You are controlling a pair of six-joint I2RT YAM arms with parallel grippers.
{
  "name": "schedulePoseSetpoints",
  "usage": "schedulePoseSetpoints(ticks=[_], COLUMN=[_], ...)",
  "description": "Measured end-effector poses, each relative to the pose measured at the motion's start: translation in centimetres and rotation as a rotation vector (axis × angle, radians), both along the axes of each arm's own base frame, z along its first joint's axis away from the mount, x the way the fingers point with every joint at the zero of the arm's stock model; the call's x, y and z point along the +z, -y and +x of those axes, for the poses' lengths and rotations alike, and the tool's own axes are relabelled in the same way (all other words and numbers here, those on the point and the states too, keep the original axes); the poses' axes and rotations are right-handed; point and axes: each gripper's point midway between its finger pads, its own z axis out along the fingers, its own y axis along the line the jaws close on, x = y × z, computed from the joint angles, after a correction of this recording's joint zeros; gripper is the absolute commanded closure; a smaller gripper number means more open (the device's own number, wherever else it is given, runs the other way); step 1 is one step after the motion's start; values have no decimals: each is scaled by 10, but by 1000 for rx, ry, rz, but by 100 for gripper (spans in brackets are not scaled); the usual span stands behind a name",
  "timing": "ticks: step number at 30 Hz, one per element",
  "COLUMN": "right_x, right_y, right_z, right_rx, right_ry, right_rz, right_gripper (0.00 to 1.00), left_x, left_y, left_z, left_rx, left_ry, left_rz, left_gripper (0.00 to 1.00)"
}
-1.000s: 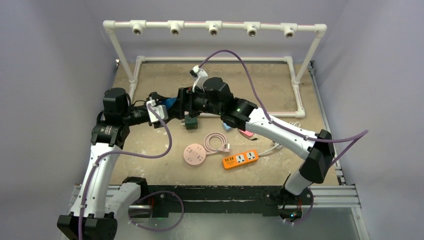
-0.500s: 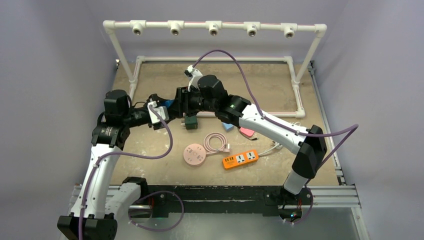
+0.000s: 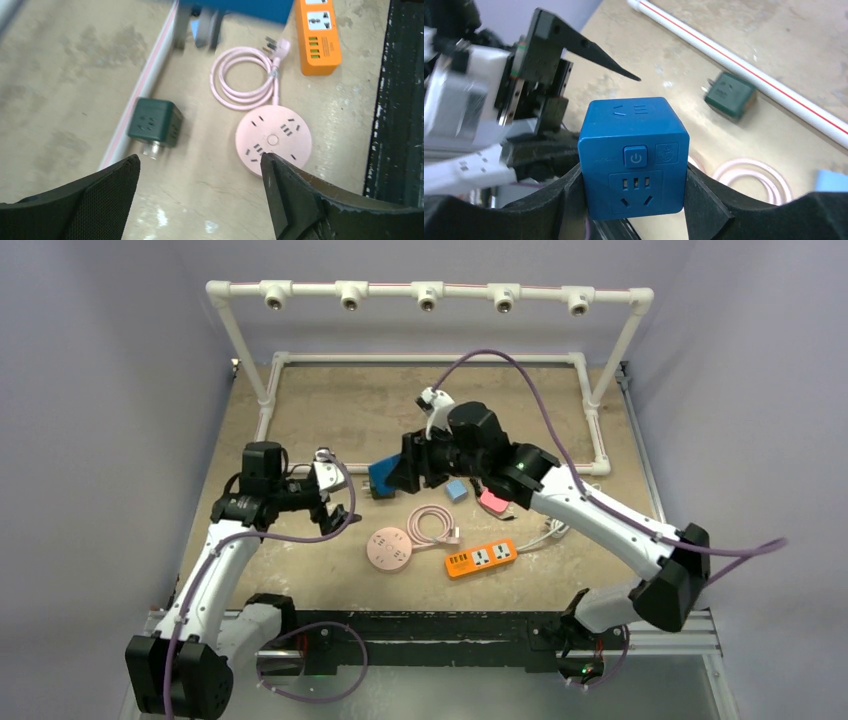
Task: Insert the plug
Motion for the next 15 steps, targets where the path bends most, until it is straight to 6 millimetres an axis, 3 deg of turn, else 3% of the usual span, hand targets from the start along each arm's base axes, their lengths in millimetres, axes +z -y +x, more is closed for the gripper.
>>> schedulePoseSetpoints(ticks=[3, 9, 12, 15], right_x=[-15, -79, -104, -113], right_y=[26, 49, 60, 65], right_z=[-13, -57, -64, -61], right_rx=[19, 149, 152, 138], right_ry=[14, -79, -118, -126], right_rz=[-49, -147, -219, -270], right_gripper=[97, 100, 100, 100], left_x=[-34, -65, -76, -81], left_y=[-2, -5, -9, -14], left_z=[-6, 5, 9, 17], left_rx=[18, 57, 98, 164], left_ry=[-111, -219, -273, -327], left_rz=[11, 43, 61, 79], left_gripper=[16, 13, 9, 7])
